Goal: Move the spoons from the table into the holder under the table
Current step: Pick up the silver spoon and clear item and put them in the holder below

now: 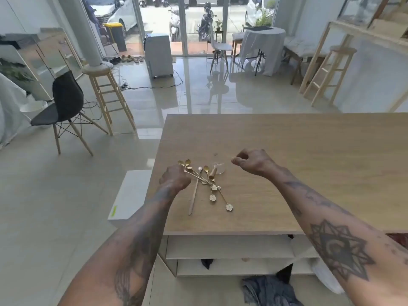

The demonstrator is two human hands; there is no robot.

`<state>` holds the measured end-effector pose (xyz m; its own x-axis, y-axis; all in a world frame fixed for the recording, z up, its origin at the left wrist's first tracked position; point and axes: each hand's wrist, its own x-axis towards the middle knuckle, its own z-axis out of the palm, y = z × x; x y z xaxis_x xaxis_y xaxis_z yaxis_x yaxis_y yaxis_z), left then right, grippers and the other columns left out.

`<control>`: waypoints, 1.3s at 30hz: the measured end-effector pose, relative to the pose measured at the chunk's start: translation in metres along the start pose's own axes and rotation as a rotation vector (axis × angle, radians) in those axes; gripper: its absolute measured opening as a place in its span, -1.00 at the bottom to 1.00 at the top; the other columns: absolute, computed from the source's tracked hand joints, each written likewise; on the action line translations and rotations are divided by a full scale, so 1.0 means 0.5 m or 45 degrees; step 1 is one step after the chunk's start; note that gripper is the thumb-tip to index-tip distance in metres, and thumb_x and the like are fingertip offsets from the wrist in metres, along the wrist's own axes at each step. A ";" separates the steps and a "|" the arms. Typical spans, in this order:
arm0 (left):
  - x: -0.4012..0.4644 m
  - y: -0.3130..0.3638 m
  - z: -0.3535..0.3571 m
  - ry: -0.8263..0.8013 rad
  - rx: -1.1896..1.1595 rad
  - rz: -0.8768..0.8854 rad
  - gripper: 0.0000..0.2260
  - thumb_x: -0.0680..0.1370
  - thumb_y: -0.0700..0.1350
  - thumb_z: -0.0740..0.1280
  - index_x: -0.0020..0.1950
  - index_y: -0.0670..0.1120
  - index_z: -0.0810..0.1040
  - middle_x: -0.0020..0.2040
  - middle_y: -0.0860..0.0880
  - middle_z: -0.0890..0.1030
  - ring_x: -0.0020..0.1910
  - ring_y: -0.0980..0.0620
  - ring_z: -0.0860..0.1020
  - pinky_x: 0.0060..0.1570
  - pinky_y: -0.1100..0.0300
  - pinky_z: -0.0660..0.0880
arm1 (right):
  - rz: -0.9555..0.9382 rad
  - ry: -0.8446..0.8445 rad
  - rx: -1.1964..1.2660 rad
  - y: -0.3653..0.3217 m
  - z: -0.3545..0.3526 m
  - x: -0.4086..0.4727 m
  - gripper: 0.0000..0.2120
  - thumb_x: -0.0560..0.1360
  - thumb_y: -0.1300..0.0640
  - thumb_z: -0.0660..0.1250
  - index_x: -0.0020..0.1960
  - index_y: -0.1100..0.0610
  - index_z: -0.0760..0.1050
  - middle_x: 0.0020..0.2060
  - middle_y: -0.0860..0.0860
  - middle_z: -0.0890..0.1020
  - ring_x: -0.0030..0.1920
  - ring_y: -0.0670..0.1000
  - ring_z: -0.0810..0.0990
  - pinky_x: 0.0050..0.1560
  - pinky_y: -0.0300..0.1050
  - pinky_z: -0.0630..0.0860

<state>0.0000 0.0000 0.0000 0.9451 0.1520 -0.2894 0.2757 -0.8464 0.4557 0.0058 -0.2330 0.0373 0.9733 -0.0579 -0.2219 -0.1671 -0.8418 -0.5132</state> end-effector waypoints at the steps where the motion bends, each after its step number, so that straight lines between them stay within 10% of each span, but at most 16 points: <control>1: 0.017 -0.004 0.008 0.002 -0.086 -0.028 -0.75 0.55 -0.16 0.28 0.14 -0.18 0.66 0.11 -0.21 0.71 0.11 -0.25 0.70 0.17 -0.06 0.64 | 0.022 -0.023 0.025 -0.002 0.015 0.012 -0.54 0.55 -0.17 0.31 0.29 0.11 0.59 0.27 0.13 0.64 0.31 0.11 0.57 0.33 -0.06 0.50; 9: 0.109 -0.005 0.069 0.031 -0.363 -0.249 -0.73 0.59 0.01 0.37 0.01 -0.20 0.69 -0.21 -0.11 0.75 -0.40 -0.02 0.70 -0.34 0.17 0.68 | 0.091 -0.089 0.109 -0.006 0.101 0.068 -0.58 0.55 -0.18 0.30 0.22 0.11 0.62 0.19 0.10 0.66 0.21 0.08 0.59 0.09 -0.14 0.48; 14: 0.138 -0.009 0.093 0.016 -0.424 -0.286 -0.67 0.55 0.11 0.43 -0.06 -0.16 0.71 -0.22 -0.09 0.76 -0.31 -0.04 0.75 -0.29 0.16 0.66 | 0.141 -0.099 0.167 -0.004 0.121 0.086 -0.53 0.54 -0.20 0.29 0.20 0.15 0.63 0.17 0.13 0.66 0.19 0.11 0.61 0.16 -0.01 0.57; 17: 0.153 -0.013 0.101 -0.030 -0.577 -0.336 -0.73 0.54 0.01 0.48 -0.08 -0.22 0.72 -0.26 -0.14 0.75 -0.33 -0.11 0.76 -0.20 -0.04 0.73 | 0.213 -0.139 0.231 -0.012 0.135 0.095 -0.54 0.53 -0.21 0.29 0.16 0.14 0.64 0.03 0.10 0.66 0.02 0.10 0.65 -0.13 -0.07 0.54; 21: 0.158 -0.022 0.109 -0.060 -0.698 -0.355 -0.75 0.51 -0.04 0.52 -0.07 -0.25 0.71 -0.23 -0.18 0.74 -0.44 -0.09 0.70 -0.36 0.07 0.69 | 0.309 -0.186 0.330 -0.025 0.154 0.093 -0.63 0.55 -0.17 0.30 -0.25 0.09 0.55 -0.24 0.05 0.56 -0.24 0.05 0.55 -0.38 -0.12 0.38; 31: 0.136 -0.024 0.100 -0.174 -0.585 -0.302 -0.91 0.50 -0.28 0.38 -0.21 -0.18 0.56 -0.34 -0.13 0.59 -0.51 -0.03 0.55 -0.54 0.26 0.46 | 0.470 -0.199 0.501 -0.047 0.177 0.094 -0.70 0.54 -0.01 0.34 0.05 0.18 0.70 0.07 0.13 0.68 -0.17 0.08 0.64 -0.26 -0.10 0.52; 39: 0.114 -0.009 0.106 -0.137 -0.301 -0.149 -0.85 0.53 -0.17 0.42 0.00 -0.25 0.66 -0.07 -0.16 0.72 -0.14 -0.13 0.75 -0.03 -0.05 0.72 | 0.560 -0.101 0.590 -0.065 0.198 0.100 -0.78 0.46 0.08 0.36 -0.09 0.20 0.71 -0.21 0.06 0.68 -0.36 0.03 0.60 -0.37 -0.16 0.52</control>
<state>0.0434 -0.0143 -0.0631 0.8837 0.1761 -0.4337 0.4273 -0.6819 0.5937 0.0442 -0.1552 -0.0390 0.7867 -0.2902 -0.5448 -0.6159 -0.4283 -0.6612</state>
